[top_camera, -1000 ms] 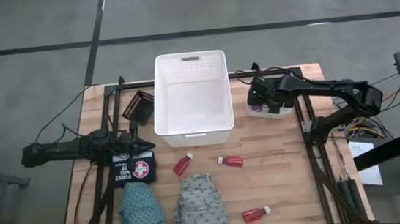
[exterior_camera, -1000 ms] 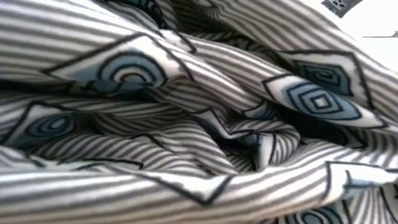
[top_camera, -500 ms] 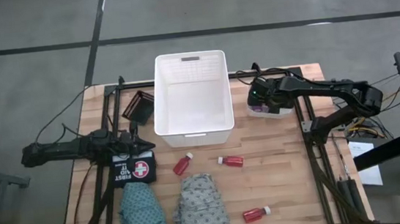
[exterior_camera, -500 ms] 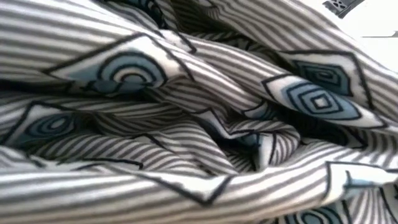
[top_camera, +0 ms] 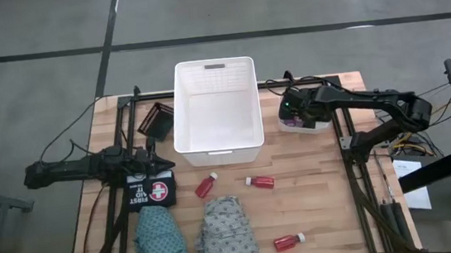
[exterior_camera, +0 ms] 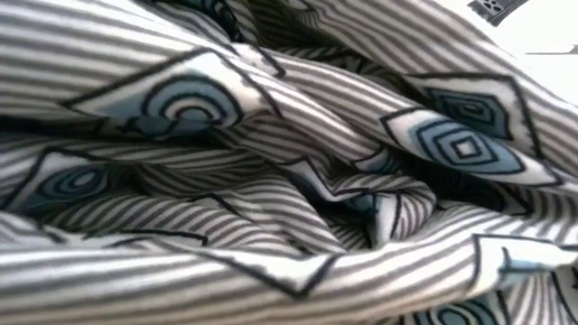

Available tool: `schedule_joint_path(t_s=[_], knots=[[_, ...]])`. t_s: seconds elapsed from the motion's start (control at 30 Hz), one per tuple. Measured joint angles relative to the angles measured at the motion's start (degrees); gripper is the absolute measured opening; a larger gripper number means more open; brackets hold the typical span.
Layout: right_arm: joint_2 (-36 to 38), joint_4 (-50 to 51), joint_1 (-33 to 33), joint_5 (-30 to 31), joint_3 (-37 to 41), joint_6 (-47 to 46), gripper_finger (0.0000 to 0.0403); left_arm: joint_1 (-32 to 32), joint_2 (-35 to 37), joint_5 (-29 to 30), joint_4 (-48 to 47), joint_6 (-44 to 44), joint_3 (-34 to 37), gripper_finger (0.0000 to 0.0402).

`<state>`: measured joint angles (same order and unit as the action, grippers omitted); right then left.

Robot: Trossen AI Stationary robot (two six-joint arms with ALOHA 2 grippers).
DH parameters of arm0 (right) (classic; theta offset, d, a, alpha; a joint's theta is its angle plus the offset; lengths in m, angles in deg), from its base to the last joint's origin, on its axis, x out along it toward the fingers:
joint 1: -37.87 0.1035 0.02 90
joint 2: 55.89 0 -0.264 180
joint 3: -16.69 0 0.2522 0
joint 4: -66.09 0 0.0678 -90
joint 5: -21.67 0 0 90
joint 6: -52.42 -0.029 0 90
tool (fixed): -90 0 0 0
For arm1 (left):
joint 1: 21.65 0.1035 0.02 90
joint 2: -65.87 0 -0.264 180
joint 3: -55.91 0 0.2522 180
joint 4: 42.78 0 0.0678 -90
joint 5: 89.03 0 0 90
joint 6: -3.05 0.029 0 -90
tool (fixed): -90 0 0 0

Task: Pick & Place Medicine items
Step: Put the pink bandage into the white bin, then put the top left red medicine bottle into the black bin

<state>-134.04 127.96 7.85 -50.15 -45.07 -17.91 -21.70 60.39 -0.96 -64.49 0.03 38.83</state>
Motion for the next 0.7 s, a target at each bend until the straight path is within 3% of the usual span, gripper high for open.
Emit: schedule_joint_path(t_s=[0.3, 0.7], knots=[[5.4, 4.4, 4.5, 0.7, -5.3, 1.0, 0.0289, 0.0, 0.0, 0.0, 0.0, 0.0, 0.0, 0.0021], [9.6, 6.6, 24.9, 17.2, -9.2, -0.2, 0.0304, 0.0, 0.0, 0.0, 0.0, 0.0, 0.0, 0.0021]])
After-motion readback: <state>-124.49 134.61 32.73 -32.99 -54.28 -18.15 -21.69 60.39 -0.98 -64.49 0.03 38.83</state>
